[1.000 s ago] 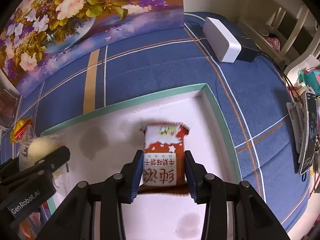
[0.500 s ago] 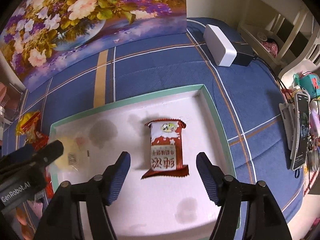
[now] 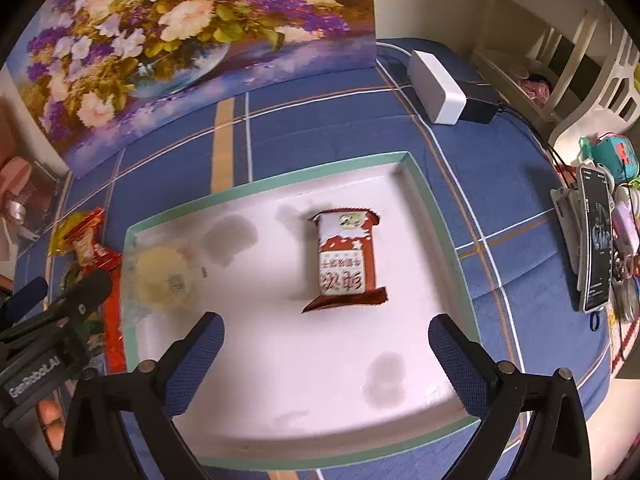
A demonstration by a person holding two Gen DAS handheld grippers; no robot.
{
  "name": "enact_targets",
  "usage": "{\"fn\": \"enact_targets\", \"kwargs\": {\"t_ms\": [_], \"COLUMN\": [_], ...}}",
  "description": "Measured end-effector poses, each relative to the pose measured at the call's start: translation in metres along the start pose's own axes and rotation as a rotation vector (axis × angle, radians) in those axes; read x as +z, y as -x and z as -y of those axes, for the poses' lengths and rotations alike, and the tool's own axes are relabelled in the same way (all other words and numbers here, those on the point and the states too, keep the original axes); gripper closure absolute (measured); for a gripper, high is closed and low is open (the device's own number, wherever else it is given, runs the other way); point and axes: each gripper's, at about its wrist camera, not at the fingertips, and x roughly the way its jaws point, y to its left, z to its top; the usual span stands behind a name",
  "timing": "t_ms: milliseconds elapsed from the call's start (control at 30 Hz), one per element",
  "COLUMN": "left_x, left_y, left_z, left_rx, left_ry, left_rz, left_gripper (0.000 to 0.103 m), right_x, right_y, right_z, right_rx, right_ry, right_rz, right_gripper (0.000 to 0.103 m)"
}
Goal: Organize snacks
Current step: 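Open both tools to release the bun and biscuit pack in the tray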
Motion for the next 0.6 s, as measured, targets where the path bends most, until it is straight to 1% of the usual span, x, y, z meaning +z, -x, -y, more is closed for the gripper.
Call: {"fn": "enact_targets", "kwargs": {"t_ms": [133,233,367,433,533,600], "left_x": [-0.005,-0.009,-0.016,-0.020,-0.026,-0.030], "left_y": [0.009,0.015,0.022,0.024,0.031,0.032], "left_z": [-0.013,-0.024,-0.037,-0.043,-0.061,-0.069], "left_rx": [0.012,-0.012,-0.025,-0.023,-0.019,-0.001], "left_ry": [0.011,0.046,0.079,0.107,0.146,0.152], "left_rz": [0.014,0.009,-0.004,-0.017,-0.006,-0.004], "left_gripper": [0.002,0.002,0.002,0.002,0.002,0.002], "right_x": [-0.004,-0.008,-0.012,-0.014,-0.017,-0.020], "right_y": [0.008,0.015,0.024,0.027,0.033,0.035], "right_z": [-0.007,-0.016,-0.029,-0.034,-0.046,-0.054], "right_rx": [0.013,0.035,0.069,0.080,0.116,0.110], "right_ry": [0.009,0.028,0.032,0.024,0.019,0.031], "right_rz": [0.009,0.026,0.045,0.055,0.068,0.080], "right_gripper": [0.000,0.000,0.000,0.000,0.000,0.000]}}
